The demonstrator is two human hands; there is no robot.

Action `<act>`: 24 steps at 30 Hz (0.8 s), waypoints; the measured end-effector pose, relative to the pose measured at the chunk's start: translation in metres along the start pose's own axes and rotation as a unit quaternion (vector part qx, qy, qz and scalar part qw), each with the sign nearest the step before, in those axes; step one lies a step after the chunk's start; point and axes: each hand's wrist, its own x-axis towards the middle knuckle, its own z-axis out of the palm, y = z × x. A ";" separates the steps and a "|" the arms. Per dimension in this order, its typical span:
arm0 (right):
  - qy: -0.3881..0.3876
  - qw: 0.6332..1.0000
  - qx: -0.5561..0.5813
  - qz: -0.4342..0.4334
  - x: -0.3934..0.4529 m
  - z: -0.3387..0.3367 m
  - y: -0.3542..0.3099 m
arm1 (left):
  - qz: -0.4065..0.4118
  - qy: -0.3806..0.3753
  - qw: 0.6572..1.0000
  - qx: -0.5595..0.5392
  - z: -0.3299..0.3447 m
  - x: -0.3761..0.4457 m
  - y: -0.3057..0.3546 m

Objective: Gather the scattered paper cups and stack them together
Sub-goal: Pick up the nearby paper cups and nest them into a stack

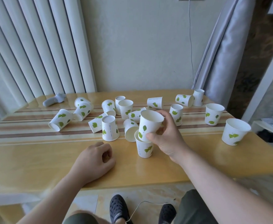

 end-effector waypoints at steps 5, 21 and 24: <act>-0.068 0.994 -0.073 0.045 -0.016 0.000 0.016 | 0.053 0.006 0.999 0.004 0.003 0.017 0.012; -0.015 0.991 -0.122 0.047 -0.009 -0.037 0.045 | 0.159 0.110 0.970 0.149 0.009 0.104 0.065; -0.014 0.991 -0.124 0.049 -0.007 -0.038 0.047 | 0.088 0.232 0.968 -0.038 -0.018 0.099 0.089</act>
